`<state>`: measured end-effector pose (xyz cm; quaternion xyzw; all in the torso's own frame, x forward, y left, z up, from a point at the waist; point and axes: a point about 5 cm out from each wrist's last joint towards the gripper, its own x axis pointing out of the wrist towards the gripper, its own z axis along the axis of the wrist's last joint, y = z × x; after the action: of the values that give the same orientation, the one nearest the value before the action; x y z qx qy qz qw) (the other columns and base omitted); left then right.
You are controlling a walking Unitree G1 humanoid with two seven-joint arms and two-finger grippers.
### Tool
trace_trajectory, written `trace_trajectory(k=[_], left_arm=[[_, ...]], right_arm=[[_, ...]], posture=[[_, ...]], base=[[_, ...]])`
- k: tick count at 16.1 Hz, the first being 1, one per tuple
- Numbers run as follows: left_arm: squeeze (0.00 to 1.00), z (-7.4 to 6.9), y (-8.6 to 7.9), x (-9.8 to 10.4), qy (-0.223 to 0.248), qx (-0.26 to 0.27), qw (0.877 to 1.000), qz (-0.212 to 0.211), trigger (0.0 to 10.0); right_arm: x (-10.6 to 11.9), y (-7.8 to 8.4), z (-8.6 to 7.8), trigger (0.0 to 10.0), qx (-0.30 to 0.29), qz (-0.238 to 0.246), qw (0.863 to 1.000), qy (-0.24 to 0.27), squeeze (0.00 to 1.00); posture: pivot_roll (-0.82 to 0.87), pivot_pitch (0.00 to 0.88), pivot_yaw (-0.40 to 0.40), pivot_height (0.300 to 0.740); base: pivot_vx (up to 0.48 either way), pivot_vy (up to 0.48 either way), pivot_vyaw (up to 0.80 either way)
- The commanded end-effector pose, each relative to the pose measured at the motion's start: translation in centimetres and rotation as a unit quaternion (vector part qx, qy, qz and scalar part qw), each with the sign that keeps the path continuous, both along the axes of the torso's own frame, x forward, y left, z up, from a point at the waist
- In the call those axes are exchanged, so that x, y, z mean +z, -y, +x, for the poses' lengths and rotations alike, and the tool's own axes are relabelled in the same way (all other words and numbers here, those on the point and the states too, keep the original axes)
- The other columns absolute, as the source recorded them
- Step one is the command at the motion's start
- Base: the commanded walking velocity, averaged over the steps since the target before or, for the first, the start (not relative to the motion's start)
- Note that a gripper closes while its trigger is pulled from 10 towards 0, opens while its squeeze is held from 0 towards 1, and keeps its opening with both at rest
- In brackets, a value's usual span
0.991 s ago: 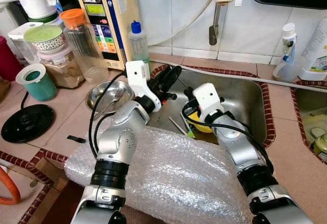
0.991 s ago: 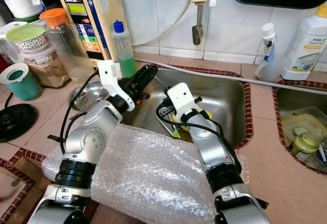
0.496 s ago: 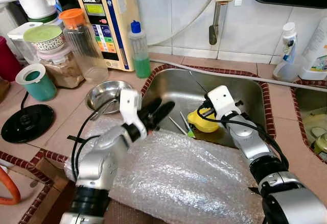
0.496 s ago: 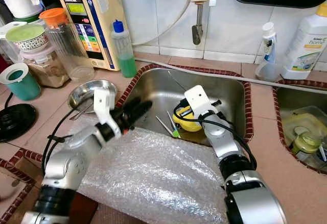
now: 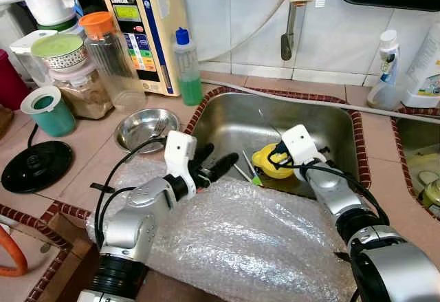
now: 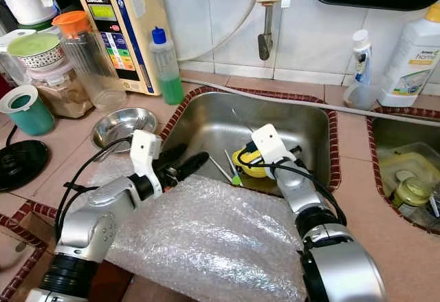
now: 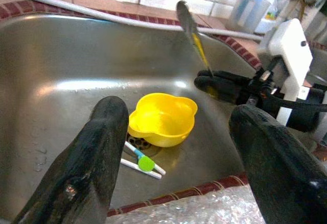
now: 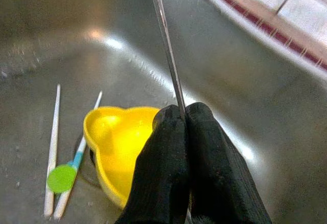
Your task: Kitchen organization
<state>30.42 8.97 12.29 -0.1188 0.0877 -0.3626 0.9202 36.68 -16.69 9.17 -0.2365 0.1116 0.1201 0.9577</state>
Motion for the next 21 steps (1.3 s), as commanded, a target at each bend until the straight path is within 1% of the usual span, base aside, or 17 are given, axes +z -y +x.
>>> trace_trajectory(k=[1, 3, 4, 5, 6, 7, 8, 15, 16, 18, 20, 21], left_arm=[[1.00, 0.0, -0.4, -0.1, 0.004, 0.003, 1.000, 0.012, 10.0], [1.00, 0.1, -0.5, 0.2, 0.012, 0.008, 1.000, 0.007, 10.0], [1.00, 0.1, -0.5, 0.2, 0.011, 0.007, 1.000, 0.008, 10.0], [1.00, 0.1, -0.5, 0.2, 0.011, 0.007, 1.000, 0.009, 10.0], [1.00, 0.1, -0.4, 0.0, 0.010, 0.005, 1.000, 0.013, 10.0], [1.00, 0.0, -0.4, -0.1, 0.010, 0.002, 1.000, 0.019, 10.0], [1.00, 0.0, -0.4, -0.1, 0.010, 0.001, 1.000, 0.021, 10.0], [1.00, 0.2, -0.1, 0.1, 0.020, 0.002, 1.000, 0.021, 10.0], [1.00, 0.2, -0.1, 0.1, 0.020, 0.002, 1.000, 0.023, 10.0], [1.00, 0.2, -0.2, 0.1, 0.020, 0.002, 1.000, 0.024, 10.0], [1.00, 0.3, -0.2, 0.1, 0.021, 0.003, 0.999, 0.025, 10.0], [1.00, 0.5, -0.2, 0.2, 0.025, 0.006, 0.999, 0.026, 10.0]], right_arm=[[0.3, -0.4, 0.3, 0.0, -0.007, 0.003, 1.000, -0.001, 0.00], [0.0, -0.3, 0.3, 0.0, -0.015, 0.013, 1.000, -0.014, 0.00], [-0.2, -0.3, 0.2, 3.9, -0.018, 0.015, 0.999, -0.025, 0.20], [-0.4, -0.2, 0.1, 3.9, -0.020, 0.014, 0.999, -0.029, 0.20], [-0.6, -0.2, 0.0, 7.6, -0.019, 0.017, 0.999, -0.036, 1.00], [-0.7, -0.3, 0.0, 9.7, -0.019, 0.020, 0.999, -0.040, 1.00], [-0.8, -0.3, 0.0, 10.0, -0.020, 0.020, 0.999, -0.044, 1.00], [-1.5, -0.1, -0.4, 10.0, -0.029, 0.040, 0.997, -0.063, 1.00], [-2.1, 0.0, -0.8, 10.0, -0.031, 0.045, 0.995, -0.079, 1.00], [-2.7, 0.2, -1.1, 10.0, -0.033, 0.043, 0.994, -0.093, 1.00], [-2.7, 0.3, -1.1, 10.0, -0.036, 0.047, 0.994, -0.094, 1.00], [-2.5, 0.3, -1.0, 10.0, -0.039, 0.065, 0.993, -0.094, 1.00]], posture=[[0.13, 0.000, 0.121, 0.740], [0.12, 0.000, 0.122, 0.740], [0.12, 0.000, 0.122, 0.740], [0.12, 0.000, 0.122, 0.740], [0.12, 0.000, 0.122, 0.740], [0.12, 0.000, 0.122, 0.740], [0.12, 0.000, 0.122, 0.740], [0.12, 0.000, 0.123, 0.740], [0.12, 0.000, 0.123, 0.740], [0.12, 0.000, 0.123, 0.740], [0.11, 0.000, 0.129, 0.740], [0.11, 0.000, 0.128, 0.740]], base=[[0.000, 0.000, 0.00], [0.000, 0.000, 0.00], [0.000, 0.000, 0.00], [0.000, 0.000, 0.00], [0.000, 0.000, 0.00], [0.000, 0.000, 0.00], [0.000, 0.000, 0.00], [0.000, 0.000, 0.00], [0.000, 0.000, 0.00], [0.000, 0.000, 0.00], [0.000, 0.000, 0.00], [0.000, 0.000, 0.00]])
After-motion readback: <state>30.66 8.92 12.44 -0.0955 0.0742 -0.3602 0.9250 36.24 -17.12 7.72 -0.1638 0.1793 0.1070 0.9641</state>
